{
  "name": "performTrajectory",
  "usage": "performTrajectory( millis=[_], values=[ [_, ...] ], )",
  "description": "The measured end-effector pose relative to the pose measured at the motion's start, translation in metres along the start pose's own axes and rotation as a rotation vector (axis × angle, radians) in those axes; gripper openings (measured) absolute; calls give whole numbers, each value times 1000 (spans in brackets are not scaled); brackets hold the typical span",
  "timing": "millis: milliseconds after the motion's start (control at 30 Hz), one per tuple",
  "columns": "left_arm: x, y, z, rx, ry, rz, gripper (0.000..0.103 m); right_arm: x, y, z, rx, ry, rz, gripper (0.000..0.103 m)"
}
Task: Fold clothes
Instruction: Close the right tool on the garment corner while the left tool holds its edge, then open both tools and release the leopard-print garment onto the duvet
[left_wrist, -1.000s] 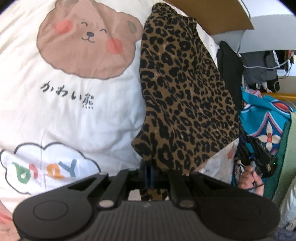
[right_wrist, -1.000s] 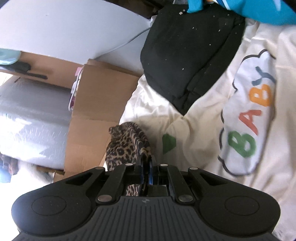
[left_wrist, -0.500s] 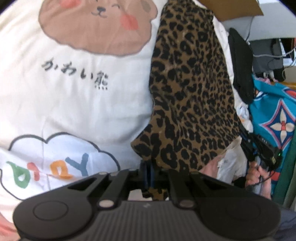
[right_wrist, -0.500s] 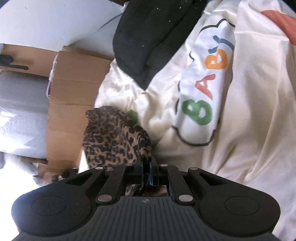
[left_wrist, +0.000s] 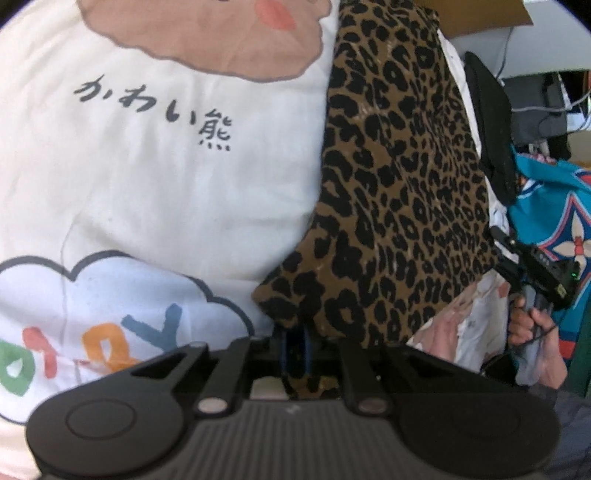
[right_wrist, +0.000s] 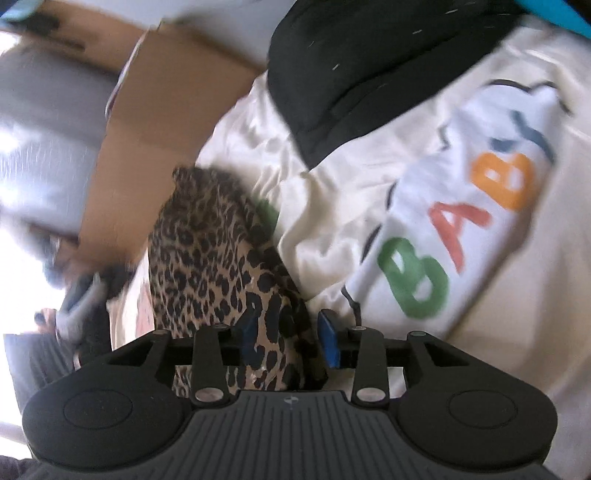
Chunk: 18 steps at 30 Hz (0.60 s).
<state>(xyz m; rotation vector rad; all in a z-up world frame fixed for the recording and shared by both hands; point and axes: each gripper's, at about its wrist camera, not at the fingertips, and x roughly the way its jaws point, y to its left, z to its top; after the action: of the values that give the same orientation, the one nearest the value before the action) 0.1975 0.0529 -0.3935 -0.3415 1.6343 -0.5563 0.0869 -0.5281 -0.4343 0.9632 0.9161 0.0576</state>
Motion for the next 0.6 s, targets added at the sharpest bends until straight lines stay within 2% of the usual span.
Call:
performTrajectory(
  millis=[167,267,433,500,533,600],
  values=[
    [4,11,9,-28,-12,-43,10,18,-8,13,-15,117,53,43],
    [5,15,14,-42,-7,-60,10,21,-9,16,-27,160,51,39],
    [12,14,29,-33,8,-74,11,20,-10,14,11,204,71,39],
    [14,14,25,-22,7,-70,9,20,-10,13,12,209,63,23],
    [12,14,20,-22,2,-73,5,20,-9,12,12,211,60,8],
    [7,18,17,-40,-16,-87,4,19,-8,10,4,209,54,4]
  ],
)
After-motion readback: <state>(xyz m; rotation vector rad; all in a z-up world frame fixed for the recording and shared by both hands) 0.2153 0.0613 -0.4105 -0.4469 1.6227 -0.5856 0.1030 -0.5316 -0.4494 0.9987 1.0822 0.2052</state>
